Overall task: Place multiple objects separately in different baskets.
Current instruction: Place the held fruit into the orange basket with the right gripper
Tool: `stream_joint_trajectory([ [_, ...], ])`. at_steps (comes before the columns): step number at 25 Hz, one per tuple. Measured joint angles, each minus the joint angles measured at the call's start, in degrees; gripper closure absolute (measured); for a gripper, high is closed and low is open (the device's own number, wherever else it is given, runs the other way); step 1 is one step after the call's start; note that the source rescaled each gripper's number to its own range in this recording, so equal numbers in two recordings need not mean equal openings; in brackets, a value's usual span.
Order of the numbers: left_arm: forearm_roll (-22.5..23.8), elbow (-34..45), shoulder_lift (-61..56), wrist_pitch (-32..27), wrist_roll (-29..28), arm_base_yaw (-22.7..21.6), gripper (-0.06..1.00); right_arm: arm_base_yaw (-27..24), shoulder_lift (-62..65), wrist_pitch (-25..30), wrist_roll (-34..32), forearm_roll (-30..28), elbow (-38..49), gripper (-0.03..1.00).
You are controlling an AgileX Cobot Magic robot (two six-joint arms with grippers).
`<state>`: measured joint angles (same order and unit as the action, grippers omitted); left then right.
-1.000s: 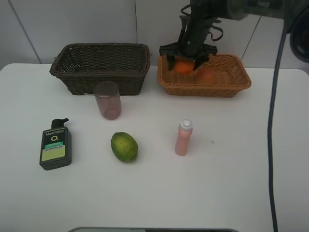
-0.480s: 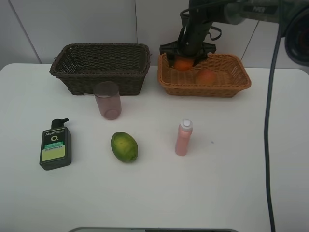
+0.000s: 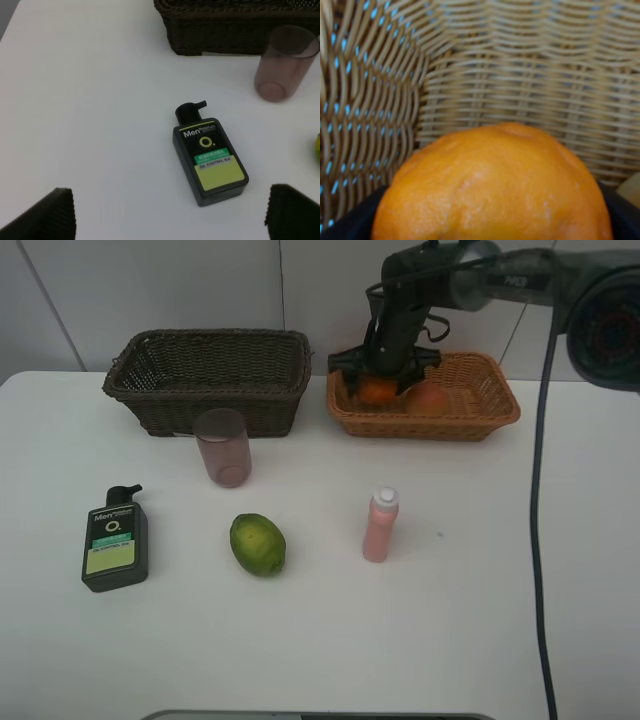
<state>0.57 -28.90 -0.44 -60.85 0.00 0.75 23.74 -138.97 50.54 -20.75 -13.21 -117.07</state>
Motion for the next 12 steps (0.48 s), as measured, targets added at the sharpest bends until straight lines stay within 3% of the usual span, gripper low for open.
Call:
stream_joint_trajectory([
  [2,0.0,0.0,0.0,0.0,0.0,0.0,-0.03,0.1,-0.1,0.0,0.0,0.0,0.0,0.26],
  [6,0.0,0.0,0.0,0.0,0.0,0.0,-0.03,0.1,-0.1,-0.1,0.0,-0.3,0.0,0.14],
  [12,0.0,0.0,0.0,0.0,0.0,0.0,-0.03,0.1,2.7,0.5,0.0,-0.1,0.0,0.10],
])
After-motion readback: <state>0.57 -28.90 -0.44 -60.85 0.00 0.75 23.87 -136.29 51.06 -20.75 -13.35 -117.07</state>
